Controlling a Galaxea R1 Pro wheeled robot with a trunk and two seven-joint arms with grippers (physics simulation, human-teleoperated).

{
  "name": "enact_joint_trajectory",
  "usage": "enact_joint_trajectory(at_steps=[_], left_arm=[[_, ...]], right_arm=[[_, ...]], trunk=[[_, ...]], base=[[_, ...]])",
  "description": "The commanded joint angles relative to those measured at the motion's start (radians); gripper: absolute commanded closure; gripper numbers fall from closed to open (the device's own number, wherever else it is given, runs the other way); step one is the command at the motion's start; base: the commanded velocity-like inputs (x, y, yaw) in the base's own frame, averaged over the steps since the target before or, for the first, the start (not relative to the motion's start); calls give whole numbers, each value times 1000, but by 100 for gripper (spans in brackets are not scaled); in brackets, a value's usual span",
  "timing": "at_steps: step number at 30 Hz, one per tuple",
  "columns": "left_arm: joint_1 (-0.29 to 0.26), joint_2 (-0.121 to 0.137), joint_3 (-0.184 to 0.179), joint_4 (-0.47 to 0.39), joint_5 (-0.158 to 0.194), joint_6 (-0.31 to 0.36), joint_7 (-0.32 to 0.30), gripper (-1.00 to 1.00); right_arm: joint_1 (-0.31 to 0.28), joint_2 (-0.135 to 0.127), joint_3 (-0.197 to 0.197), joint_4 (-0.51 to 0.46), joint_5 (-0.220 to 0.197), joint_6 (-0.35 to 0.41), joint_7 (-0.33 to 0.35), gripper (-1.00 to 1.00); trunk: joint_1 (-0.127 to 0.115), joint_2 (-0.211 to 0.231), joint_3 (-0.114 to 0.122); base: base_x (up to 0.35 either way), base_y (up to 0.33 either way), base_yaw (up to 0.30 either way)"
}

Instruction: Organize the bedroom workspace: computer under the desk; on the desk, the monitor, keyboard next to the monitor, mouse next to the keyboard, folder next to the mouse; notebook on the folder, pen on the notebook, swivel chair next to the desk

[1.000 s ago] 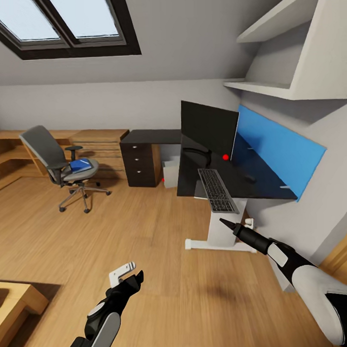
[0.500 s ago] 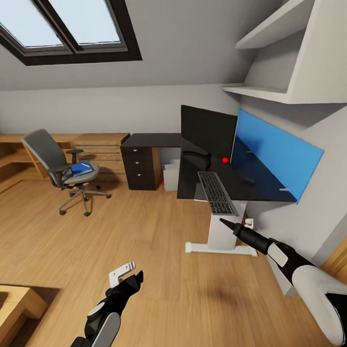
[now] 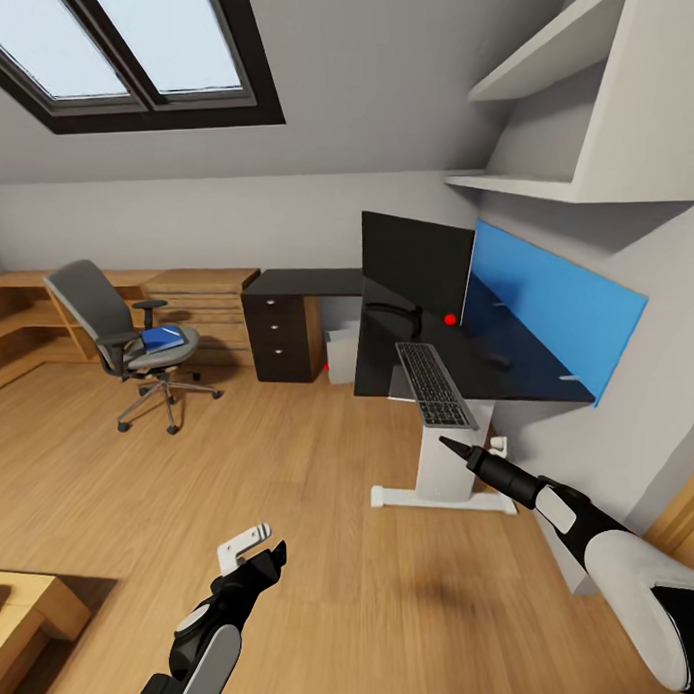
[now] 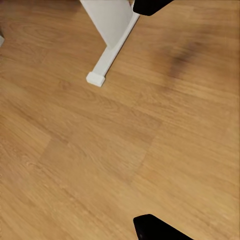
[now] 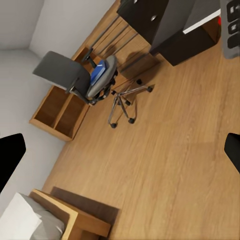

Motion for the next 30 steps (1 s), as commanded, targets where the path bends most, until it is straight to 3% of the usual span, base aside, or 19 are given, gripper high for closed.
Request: enact_joint_trajectory(at_steps=[1, 30], left_arm=[[-1, 1, -2, -2, 7, 1, 8, -100], [-1, 0, -2, -2, 10, 1, 10, -100]], right_arm=[[-1, 0, -8, 0, 0, 11, 4, -100], [-1, 4, -7, 0, -3, 11, 20, -100]], trunk=[[4, -8, -4], [115, -211, -95]], base=[[0, 0, 0], [0, 0, 0]])
